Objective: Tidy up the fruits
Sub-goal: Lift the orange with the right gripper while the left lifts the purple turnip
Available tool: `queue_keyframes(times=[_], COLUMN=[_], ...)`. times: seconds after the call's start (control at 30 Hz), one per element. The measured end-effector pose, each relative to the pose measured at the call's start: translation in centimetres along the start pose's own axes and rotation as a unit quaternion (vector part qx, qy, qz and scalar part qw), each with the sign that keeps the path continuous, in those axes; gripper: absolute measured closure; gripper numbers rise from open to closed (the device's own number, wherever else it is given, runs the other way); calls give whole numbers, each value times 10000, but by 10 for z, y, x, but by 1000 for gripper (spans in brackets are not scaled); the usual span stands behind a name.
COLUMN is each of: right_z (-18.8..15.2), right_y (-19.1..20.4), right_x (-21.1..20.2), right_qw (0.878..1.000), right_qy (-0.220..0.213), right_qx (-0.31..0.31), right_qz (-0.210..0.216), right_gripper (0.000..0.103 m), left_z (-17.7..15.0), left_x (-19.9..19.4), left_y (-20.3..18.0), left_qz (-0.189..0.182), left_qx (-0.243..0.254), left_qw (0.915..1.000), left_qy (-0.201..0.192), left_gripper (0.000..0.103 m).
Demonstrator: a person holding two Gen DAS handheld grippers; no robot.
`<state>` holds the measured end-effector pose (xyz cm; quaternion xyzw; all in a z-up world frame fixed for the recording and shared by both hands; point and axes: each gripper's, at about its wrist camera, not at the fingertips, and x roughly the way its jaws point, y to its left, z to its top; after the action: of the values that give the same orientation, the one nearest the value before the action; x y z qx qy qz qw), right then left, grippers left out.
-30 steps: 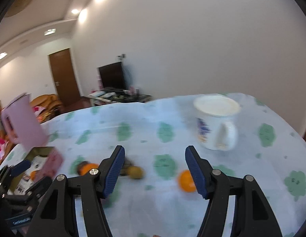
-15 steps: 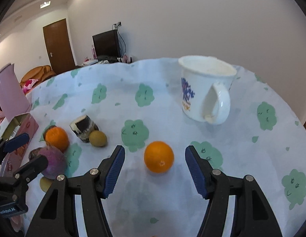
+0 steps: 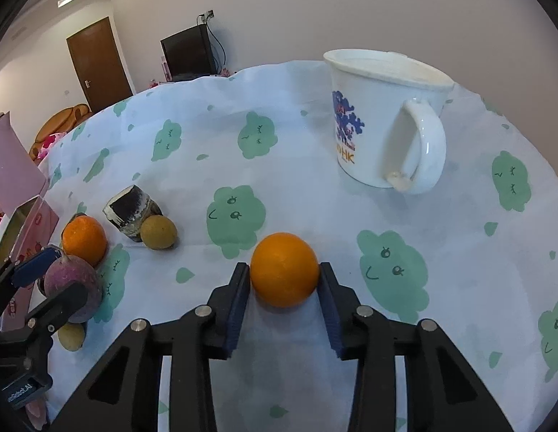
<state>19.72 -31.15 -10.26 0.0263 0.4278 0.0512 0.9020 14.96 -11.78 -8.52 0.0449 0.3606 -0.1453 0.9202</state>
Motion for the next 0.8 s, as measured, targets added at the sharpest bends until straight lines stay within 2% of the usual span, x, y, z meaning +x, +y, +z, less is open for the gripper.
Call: queue_keyframes(times=[0.03, 0.07, 0.47, 0.8], right_z=[0, 0, -2, -4], right_y=[1, 2, -2, -5], right_x=[0, 0, -10, -24], right_qw=[10000, 10000, 9998, 9981], right_qy=[3, 7, -177, -479], right_qx=[-26, -62, -1, 8], right_qz=[-11, -19, 124, 383], right_gripper=[65, 65, 66, 66], left_z=[0, 0, 0, -1], left_x=[-1, -2, -3, -14], left_y=[-1, -2, 4, 6], left_qz=[-35, -45, -168, -151], left_qx=[37, 59, -154, -144], left_qw=[10000, 10000, 9997, 9991], left_qy=[-20, -32, -84, -371], left_gripper=[50, 51, 52, 52])
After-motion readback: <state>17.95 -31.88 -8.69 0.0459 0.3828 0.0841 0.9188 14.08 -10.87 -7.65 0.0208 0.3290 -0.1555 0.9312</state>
